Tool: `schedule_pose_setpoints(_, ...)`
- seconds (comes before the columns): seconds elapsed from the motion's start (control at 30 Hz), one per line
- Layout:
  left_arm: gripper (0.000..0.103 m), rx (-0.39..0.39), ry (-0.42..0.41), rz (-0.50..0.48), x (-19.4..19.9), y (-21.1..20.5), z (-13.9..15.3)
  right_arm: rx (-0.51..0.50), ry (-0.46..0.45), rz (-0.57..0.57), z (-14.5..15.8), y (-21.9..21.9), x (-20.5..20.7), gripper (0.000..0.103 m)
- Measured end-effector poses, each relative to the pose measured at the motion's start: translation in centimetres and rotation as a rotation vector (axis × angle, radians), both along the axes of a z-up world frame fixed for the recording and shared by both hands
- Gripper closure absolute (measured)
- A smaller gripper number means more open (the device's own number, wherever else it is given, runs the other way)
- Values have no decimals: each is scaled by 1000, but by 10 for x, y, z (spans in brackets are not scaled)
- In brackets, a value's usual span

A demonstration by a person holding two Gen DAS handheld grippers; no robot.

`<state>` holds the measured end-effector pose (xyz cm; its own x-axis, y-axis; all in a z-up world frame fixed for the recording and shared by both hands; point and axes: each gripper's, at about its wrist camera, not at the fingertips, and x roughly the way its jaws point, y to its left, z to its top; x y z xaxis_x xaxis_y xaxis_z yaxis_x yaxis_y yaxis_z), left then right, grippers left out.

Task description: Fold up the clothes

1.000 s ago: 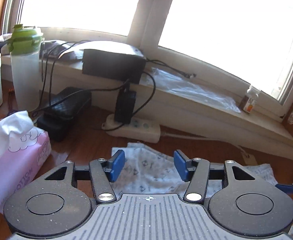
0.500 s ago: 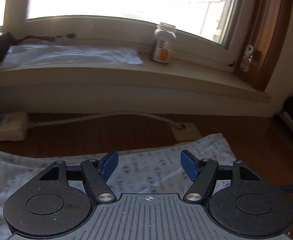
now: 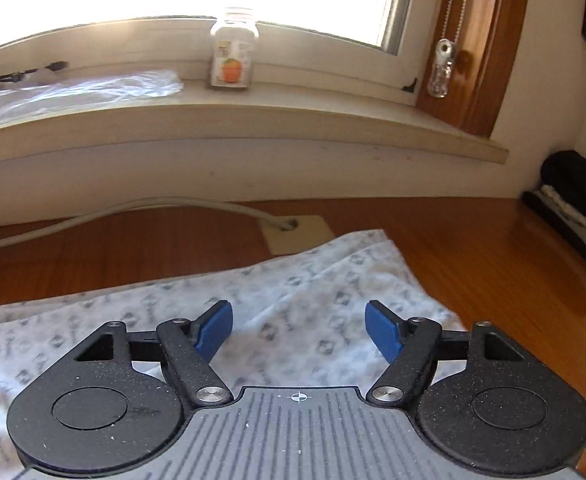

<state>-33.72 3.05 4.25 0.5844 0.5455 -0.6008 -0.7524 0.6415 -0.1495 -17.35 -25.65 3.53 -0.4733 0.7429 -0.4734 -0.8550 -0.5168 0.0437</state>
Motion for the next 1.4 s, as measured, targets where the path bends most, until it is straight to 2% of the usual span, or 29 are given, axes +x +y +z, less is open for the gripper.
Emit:
schedule_pose_setpoints(0.17, 27, 23, 3, 46, -31, -25, 6, 75, -84, -12, 0, 7, -26, 62)
schedule_pose_setpoints(0.37, 27, 45, -1, 89, -69, -76, 10, 91, -239, 52, -1, 21, -51, 64)
schedule_pose_setpoints(0.5, 27, 34, -48, 74, -86, -108, 15, 73, -244, 70, 3, 14, -42, 64)
schedule_pose_setpoints(0.63, 29, 22, -58, 36, -84, -131, 14, 42, -264, 58, -1, 16, -36, 65)
schedule_pose_setpoints(0.7, 37, 29, -48, 11, -78, -142, 11, 28, -244, 56, 0, 19, -36, 82)
schedule_pose_setpoints(0.73, 45, 33, -47, 0, -75, -147, 9, 29, -225, 51, 1, 20, -35, 95)
schedule_pose_setpoints(0.8, 57, 18, -59, -43, -68, -155, 5, 57, -182, 13, 8, 18, -33, 96)
schedule_pose_setpoints(0.93, 59, -7, -63, -118, -53, -169, -5, 119, -53, -75, 25, 14, -17, 101)
schedule_pose_setpoints(1.03, 59, -17, -30, -126, -40, -162, -10, 135, 3, -105, 32, 16, -8, 101)
schedule_pose_setpoints(1.23, 57, -27, -27, -87, -37, -144, -13, 103, -30, -34, 23, 16, -15, 99)
schedule_pose_setpoints(1.3, 56, -22, -37, -71, -45, -145, -11, 91, -61, 13, 19, 14, -26, 93)
schedule_pose_setpoints(1.4, 54, -17, -44, -31, -64, -145, -9, 75, -99, 79, 14, 18, -50, 79)
